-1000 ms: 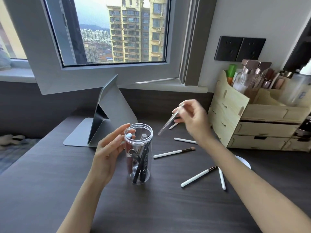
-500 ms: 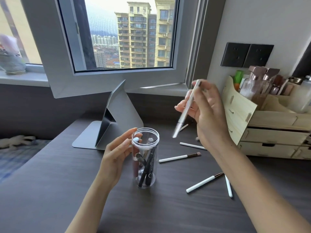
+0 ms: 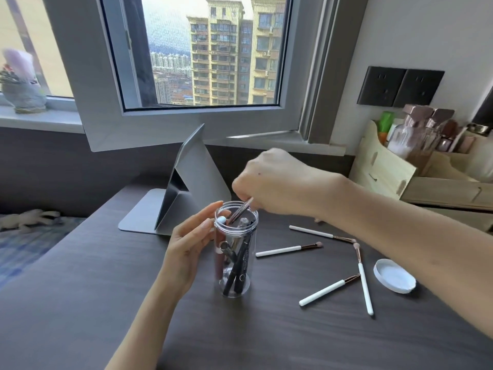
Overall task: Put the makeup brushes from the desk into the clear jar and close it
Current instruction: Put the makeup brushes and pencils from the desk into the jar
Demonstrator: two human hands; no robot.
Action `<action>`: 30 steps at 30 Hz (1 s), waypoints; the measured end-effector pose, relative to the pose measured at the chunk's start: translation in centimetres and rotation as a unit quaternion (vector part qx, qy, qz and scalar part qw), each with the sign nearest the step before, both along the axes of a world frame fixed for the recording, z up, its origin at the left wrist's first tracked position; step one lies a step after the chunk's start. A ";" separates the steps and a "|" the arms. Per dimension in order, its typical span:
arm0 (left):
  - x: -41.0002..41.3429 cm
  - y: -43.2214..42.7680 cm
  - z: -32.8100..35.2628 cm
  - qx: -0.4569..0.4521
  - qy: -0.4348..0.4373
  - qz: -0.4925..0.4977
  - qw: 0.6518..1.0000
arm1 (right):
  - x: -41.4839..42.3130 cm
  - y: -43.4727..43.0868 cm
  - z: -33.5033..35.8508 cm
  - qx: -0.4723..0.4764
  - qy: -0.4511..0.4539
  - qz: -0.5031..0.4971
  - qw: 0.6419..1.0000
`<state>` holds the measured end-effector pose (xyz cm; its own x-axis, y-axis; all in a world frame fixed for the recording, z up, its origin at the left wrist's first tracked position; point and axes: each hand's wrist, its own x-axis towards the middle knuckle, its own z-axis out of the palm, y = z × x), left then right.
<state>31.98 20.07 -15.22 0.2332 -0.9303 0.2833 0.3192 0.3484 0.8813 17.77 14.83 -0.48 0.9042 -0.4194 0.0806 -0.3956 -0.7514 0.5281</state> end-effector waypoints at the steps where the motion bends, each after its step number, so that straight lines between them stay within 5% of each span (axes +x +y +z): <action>1: 0.0 0.0 0.0 0.000 0.001 0.000 1.000 | 0.5 -0.2 0.3 -0.022 0.003 0.008 1.000; 3: 0.0 0.0 0.0 -0.001 0.002 -0.001 1.000 | 1.5 -1.0 0.4 -0.021 0.001 0.007 1.000; 6: 0.1 -0.1 0.0 -0.002 0.002 -0.004 1.000 | 2.0 -2.2 0.1 0.156 -0.059 0.005 0.986; 10: 0.1 -0.1 -0.2 -0.004 0.005 -0.006 1.000 | -1.3 -5.2 0.2 0.379 -0.225 -0.012 0.897; 13: 0.1 -0.2 -0.2 -0.004 0.004 -0.003 1.000 | -6.0 -10.0 -1.7 0.325 -0.332 -0.092 0.881; 16: 0.0 -0.2 -0.1 -0.005 0.005 -0.003 1.000 | -10.2 -14.7 -7.2 0.206 -0.205 -0.273 0.917; 19: 0.1 -0.2 -0.2 -0.008 0.004 -0.002 1.000 | -12.0 -16.5 -12.7 0.155 -0.079 -0.362 0.916; 25: 0.2 -0.1 -0.3 -0.013 0.003 0.001 1.000 | -12.9 -17.8 -17.0 0.030 0.001 -0.360 0.933; 30: 0.2 -0.2 -0.2 -0.011 -0.002 0.004 1.000 | -12.6 -17.2 -15.7 0.038 -0.104 -0.311 0.944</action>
